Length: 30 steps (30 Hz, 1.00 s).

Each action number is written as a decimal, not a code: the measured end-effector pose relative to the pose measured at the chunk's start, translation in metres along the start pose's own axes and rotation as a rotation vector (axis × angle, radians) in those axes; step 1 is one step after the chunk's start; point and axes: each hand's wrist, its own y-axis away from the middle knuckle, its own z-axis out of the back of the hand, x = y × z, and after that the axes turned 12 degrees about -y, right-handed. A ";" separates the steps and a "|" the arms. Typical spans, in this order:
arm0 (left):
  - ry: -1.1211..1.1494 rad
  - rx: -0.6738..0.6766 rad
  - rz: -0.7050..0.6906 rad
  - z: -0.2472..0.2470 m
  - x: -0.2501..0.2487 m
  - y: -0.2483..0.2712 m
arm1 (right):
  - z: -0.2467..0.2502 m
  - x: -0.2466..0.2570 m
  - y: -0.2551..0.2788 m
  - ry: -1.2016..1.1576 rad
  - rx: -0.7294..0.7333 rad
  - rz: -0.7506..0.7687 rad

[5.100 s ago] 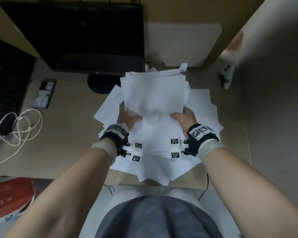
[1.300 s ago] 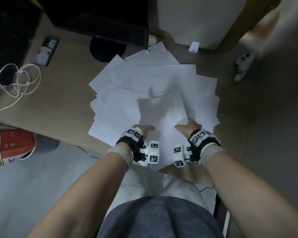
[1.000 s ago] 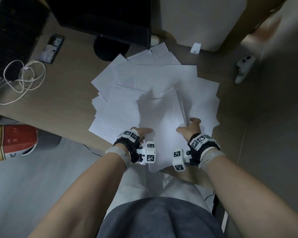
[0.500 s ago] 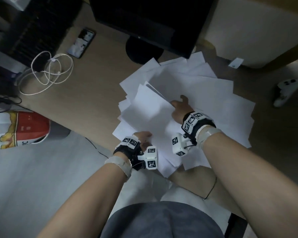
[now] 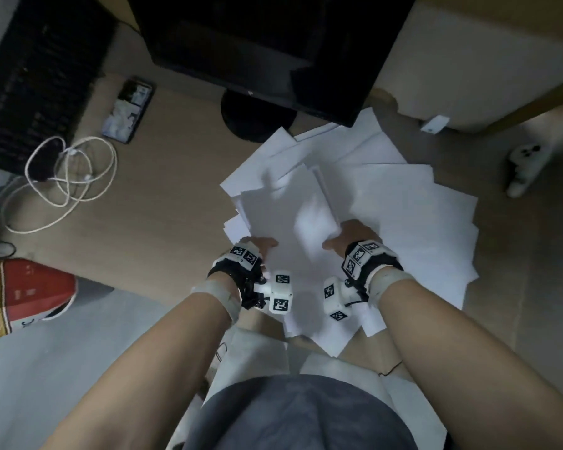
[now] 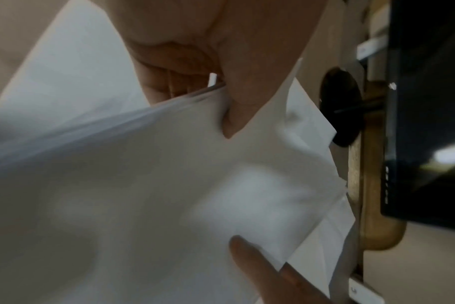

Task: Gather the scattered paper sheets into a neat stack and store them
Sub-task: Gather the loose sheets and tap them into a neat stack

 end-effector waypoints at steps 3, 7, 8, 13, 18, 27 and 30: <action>-0.108 -0.100 -0.138 0.000 -0.018 -0.001 | 0.016 -0.008 0.008 0.001 -0.010 -0.050; -0.190 -0.197 -0.225 -0.013 -0.052 0.012 | 0.031 -0.041 0.008 -0.402 -0.064 0.010; -0.160 -0.209 -0.252 -0.015 -0.060 0.019 | 0.034 -0.051 0.009 -0.607 -0.094 0.049; -0.260 -0.119 -0.438 -0.026 -0.092 0.037 | 0.043 -0.087 0.014 -1.221 -0.187 -0.015; -0.366 -0.052 -0.564 -0.059 -0.138 0.046 | 0.039 -0.112 -0.002 -1.260 -0.311 -0.262; -0.932 -0.082 -0.666 -0.105 -0.213 0.028 | 0.021 -0.110 -0.018 -1.413 -0.075 -0.408; -1.039 -0.090 -0.626 -0.116 -0.226 0.009 | 0.025 -0.094 -0.027 -1.590 -0.145 -0.670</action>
